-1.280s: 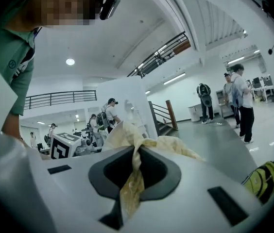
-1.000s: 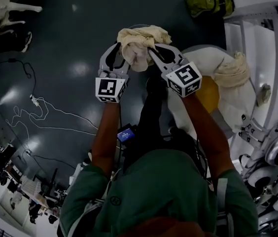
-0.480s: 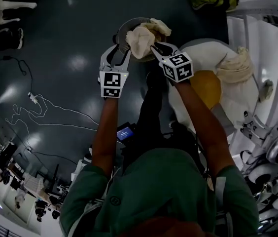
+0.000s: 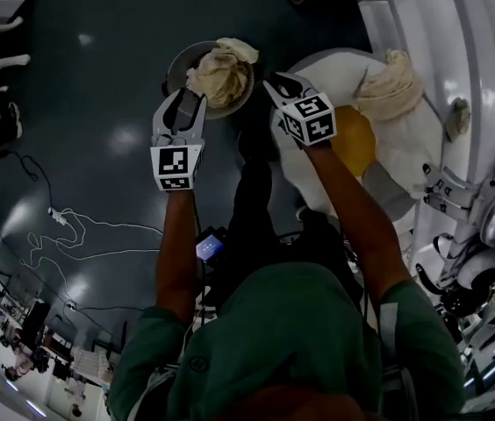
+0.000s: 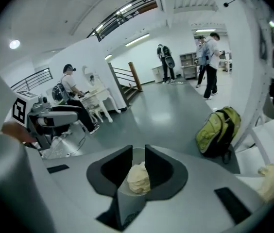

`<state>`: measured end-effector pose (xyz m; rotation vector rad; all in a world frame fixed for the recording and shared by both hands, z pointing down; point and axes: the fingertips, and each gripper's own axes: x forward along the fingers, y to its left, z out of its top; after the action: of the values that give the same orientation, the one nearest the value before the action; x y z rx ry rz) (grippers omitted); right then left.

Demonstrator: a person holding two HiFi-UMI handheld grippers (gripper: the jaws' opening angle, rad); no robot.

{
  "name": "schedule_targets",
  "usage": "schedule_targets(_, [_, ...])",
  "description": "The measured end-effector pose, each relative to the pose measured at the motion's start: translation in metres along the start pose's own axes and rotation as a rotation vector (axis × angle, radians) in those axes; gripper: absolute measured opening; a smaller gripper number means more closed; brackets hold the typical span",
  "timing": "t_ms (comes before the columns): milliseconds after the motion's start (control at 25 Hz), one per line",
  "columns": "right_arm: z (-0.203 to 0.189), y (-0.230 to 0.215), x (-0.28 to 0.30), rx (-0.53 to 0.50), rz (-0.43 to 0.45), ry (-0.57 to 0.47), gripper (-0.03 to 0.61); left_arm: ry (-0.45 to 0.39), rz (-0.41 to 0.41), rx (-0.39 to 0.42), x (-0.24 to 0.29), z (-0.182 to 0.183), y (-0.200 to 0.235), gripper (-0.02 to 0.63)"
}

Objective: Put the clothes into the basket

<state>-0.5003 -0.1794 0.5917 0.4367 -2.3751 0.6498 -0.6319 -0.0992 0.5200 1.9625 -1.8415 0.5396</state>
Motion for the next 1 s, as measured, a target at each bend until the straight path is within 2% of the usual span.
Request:
schedule_targets(240, [-0.041, -0.176, -0.113, 0.136, -0.351, -0.084, 0.079, -0.121, -0.162, -0.026, 0.036, 0.046, -0.088, 0.179])
schedule_targets(360, [-0.085, -0.259, -0.174, 0.227, -0.530, -0.097, 0.126, -0.145, -0.256, -0.031, 0.058, 0.058, -0.141, 0.179])
schedule_targets(480, [-0.141, -0.326, -0.215, 0.315, -0.651, -0.085, 0.157, -0.140, -0.340, -0.026, 0.084, 0.057, -0.197, 0.179])
schedule_targets(600, [-0.196, -0.383, -0.228, 0.384, -0.706, -0.055, 0.181, -0.125, -0.400, -0.034, 0.114, 0.044, -0.251, 0.179])
schedule_targets(720, [-0.236, -0.428, -0.218, 0.400, -0.714, -0.024, 0.195, -0.106, -0.438, -0.051, 0.149, 0.023, -0.301, 0.179])
schedule_targets(880, [-0.273, -0.467, -0.195, 0.379, -0.726, 0.031, 0.206, -0.090, -0.472, -0.078, 0.195, -0.006, -0.355, 0.179])
schedule_targets(1000, [-0.290, -0.485, -0.179, 0.370, -0.733, 0.038, 0.205, -0.082, -0.474, -0.096, 0.216, -0.022, -0.376, 0.179])
